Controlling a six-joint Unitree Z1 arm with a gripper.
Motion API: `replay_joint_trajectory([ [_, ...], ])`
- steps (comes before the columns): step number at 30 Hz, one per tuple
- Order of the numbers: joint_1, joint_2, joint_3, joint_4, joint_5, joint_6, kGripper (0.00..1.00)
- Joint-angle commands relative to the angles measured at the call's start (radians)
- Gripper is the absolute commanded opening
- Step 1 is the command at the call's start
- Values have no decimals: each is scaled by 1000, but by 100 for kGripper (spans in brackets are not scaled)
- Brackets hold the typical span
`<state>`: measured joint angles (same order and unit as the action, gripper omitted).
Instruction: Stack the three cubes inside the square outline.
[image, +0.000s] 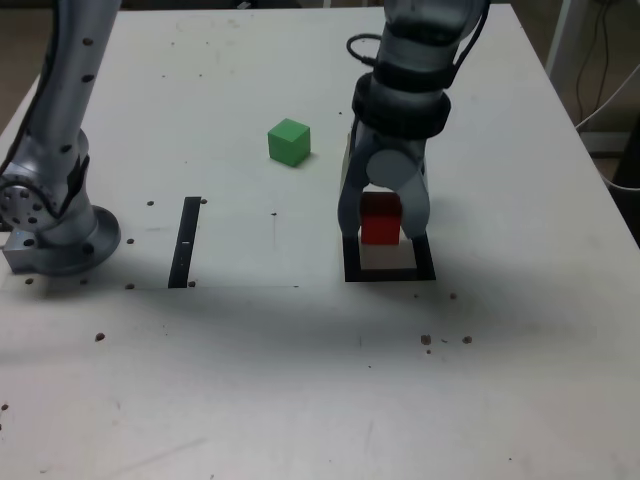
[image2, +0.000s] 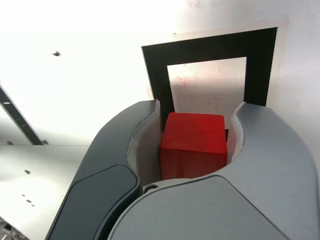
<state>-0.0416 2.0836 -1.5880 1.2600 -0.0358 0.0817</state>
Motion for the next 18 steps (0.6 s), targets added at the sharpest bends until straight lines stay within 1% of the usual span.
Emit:
replay_joint_trajectory([
  [1, -2, 7, 16, -15, -8, -2, 41],
  [8, -3, 17, 50, -69, -29, -2, 41],
  [13, -2, 26, 67, -103, -35, -2, 41],
  [18, -2, 30, 74, -118, -37, -2, 41],
])
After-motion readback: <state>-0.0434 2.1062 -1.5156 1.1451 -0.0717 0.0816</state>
